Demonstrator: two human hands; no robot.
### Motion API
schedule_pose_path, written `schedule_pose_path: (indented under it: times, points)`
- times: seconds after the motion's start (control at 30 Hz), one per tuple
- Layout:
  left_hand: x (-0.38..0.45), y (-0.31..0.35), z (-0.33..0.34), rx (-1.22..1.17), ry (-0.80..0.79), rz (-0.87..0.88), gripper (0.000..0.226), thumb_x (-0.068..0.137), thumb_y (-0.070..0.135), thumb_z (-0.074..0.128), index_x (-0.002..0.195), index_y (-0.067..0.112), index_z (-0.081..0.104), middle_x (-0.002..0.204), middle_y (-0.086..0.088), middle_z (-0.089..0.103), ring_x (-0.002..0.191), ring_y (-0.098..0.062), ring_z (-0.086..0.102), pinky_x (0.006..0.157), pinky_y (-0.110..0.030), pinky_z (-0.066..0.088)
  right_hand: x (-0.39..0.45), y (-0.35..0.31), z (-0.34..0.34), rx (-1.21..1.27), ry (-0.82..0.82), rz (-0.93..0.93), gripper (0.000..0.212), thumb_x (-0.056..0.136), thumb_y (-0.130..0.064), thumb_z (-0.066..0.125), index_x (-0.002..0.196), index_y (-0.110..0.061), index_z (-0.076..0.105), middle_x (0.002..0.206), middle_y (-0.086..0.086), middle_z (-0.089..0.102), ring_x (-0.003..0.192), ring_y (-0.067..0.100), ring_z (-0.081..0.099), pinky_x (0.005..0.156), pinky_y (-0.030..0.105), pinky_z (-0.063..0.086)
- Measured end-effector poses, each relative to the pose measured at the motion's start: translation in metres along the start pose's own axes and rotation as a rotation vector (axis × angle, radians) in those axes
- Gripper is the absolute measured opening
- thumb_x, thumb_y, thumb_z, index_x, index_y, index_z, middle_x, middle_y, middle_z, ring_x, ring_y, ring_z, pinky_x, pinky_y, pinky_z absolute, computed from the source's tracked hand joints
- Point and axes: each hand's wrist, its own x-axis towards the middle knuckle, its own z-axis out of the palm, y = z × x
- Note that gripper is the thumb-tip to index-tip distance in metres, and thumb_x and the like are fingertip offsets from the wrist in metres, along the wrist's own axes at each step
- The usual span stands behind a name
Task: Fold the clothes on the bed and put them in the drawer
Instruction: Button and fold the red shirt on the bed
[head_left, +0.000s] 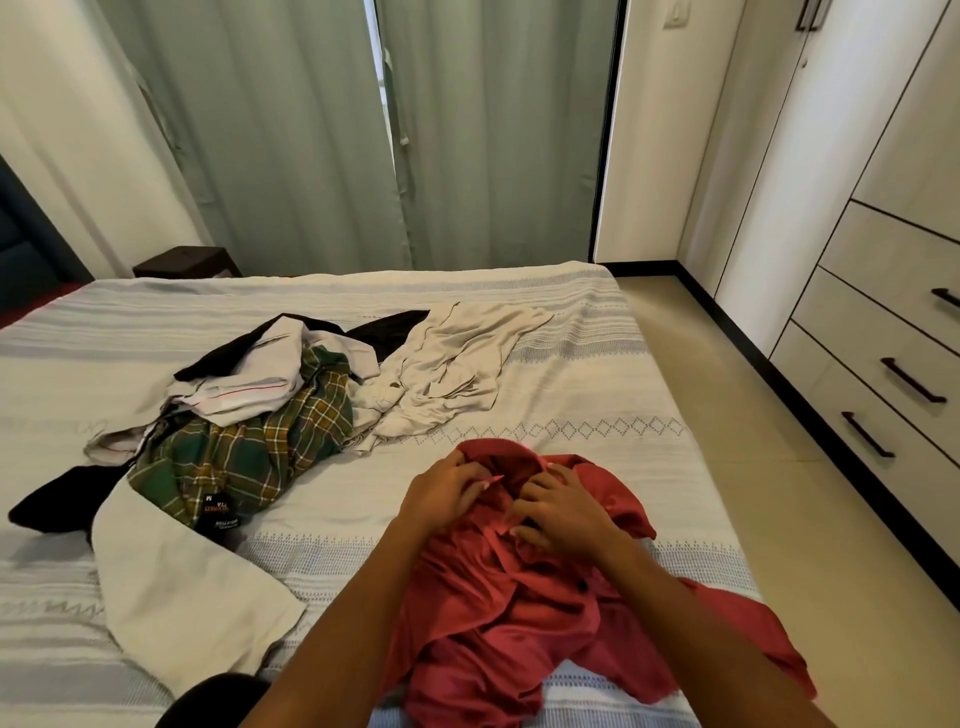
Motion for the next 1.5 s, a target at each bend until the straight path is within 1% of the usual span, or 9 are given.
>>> schedule_pose_path:
  times: [0.1, 0.17, 0.3, 0.4, 0.5, 0.77, 0.87, 1.13, 1.5]
  points:
    - [0.0, 0.001, -0.005, -0.111, -0.001, -0.077, 0.023, 0.093, 0.057, 0.051, 0.11, 0.045, 0.061, 0.1, 0.011, 0.056, 0.096, -0.013, 0.059, 0.077, -0.033, 0.048, 0.005, -0.003, -0.007, 0.059, 0.027, 0.124, 0.023, 0.088, -0.047, 0.052, 0.092, -0.029, 0.066, 0.087, -0.01, 0.063, 0.084, 0.019, 0.061, 0.073, 0.035, 0.045]
    - [0.001, 0.001, -0.008, -0.194, -0.002, -0.117, 0.026, 0.086, 0.062, 0.053, 0.105, 0.046, 0.063, 0.096, 0.013, 0.061, 0.094, -0.013, 0.06, 0.08, -0.034, 0.049, 0.009, -0.002, -0.016, 0.156, 0.037, 0.201, 0.024, 0.089, -0.043, 0.05, 0.096, -0.025, 0.065, 0.094, -0.007, 0.065, 0.087, 0.022, 0.061, 0.066, 0.035, 0.043]
    - [0.002, 0.014, -0.016, -0.504, 0.023, -0.216, 0.013, 0.085, 0.043, 0.065, 0.086, 0.033, 0.073, 0.089, 0.013, 0.068, 0.087, -0.005, 0.062, 0.079, -0.03, 0.049, 0.013, -0.002, -0.032, 0.237, 0.116, 0.241, 0.029, 0.091, -0.049, 0.046, 0.103, -0.031, 0.065, 0.103, -0.01, 0.068, 0.095, 0.017, 0.062, 0.077, 0.037, 0.043]
    - [0.0, 0.028, -0.027, -0.787, -0.021, -0.296, 0.02, 0.092, 0.029, 0.069, 0.086, 0.011, 0.072, 0.074, 0.008, 0.065, 0.067, -0.003, 0.057, 0.067, -0.024, 0.043, 0.017, -0.005, -0.04, 0.24, 0.21, 0.251, 0.025, 0.095, -0.045, 0.045, 0.103, -0.032, 0.064, 0.105, -0.016, 0.068, 0.097, 0.011, 0.06, 0.087, 0.036, 0.039]
    - [-0.006, 0.042, -0.039, -0.929, -0.07, -0.324, 0.025, 0.094, 0.032, 0.067, 0.08, 0.012, 0.066, 0.063, 0.008, 0.055, 0.055, -0.004, 0.047, 0.051, -0.016, 0.037, 0.018, -0.009, -0.044, 0.243, 0.215, 0.227, 0.025, 0.097, -0.045, 0.044, 0.106, -0.032, 0.063, 0.106, -0.016, 0.069, 0.097, 0.009, 0.062, 0.097, 0.035, 0.037]
    - [-0.012, 0.058, -0.052, -0.945, -0.084, -0.365, 0.032, 0.092, 0.039, 0.068, 0.065, 0.023, 0.061, 0.053, 0.006, 0.043, 0.049, -0.009, 0.038, 0.045, -0.021, 0.029, 0.012, -0.027, -0.057, 0.262, 0.377, 0.353, 0.019, 0.092, -0.043, 0.058, 0.103, -0.027, 0.06, 0.092, -0.013, 0.072, 0.083, 0.015, 0.066, 0.086, 0.038, 0.046]
    - [-0.013, 0.062, -0.052, -0.967, -0.076, -0.38, 0.029, 0.091, 0.041, 0.068, 0.073, 0.018, 0.064, 0.054, 0.003, 0.042, 0.047, -0.011, 0.038, 0.043, -0.024, 0.029, 0.01, -0.031, -0.058, 0.229, 0.43, 0.374, 0.016, 0.09, -0.034, 0.07, 0.101, -0.026, 0.062, 0.094, -0.014, 0.071, 0.085, 0.012, 0.066, 0.082, 0.038, 0.047]
    - [-0.013, 0.075, -0.052, -0.992, -0.032, -0.423, 0.026, 0.092, 0.038, 0.067, 0.076, 0.018, 0.065, 0.05, 0.005, 0.041, 0.043, -0.01, 0.033, 0.044, -0.025, 0.024, 0.007, -0.033, -0.057, 0.141, 0.439, 0.404, 0.027, 0.098, -0.047, 0.048, 0.112, -0.035, 0.068, 0.102, -0.016, 0.07, 0.092, 0.008, 0.063, 0.083, 0.033, 0.042]
    - [-0.019, 0.079, -0.048, -1.035, 0.03, -0.358, 0.031, 0.095, 0.04, 0.063, 0.069, 0.024, 0.064, 0.055, 0.004, 0.042, 0.049, -0.011, 0.036, 0.045, -0.025, 0.025, 0.009, -0.025, -0.066, 0.253, 0.416, 0.389, 0.028, 0.095, -0.046, 0.047, 0.107, -0.037, 0.071, 0.096, -0.014, 0.065, 0.088, 0.012, 0.062, 0.077, 0.037, 0.043]
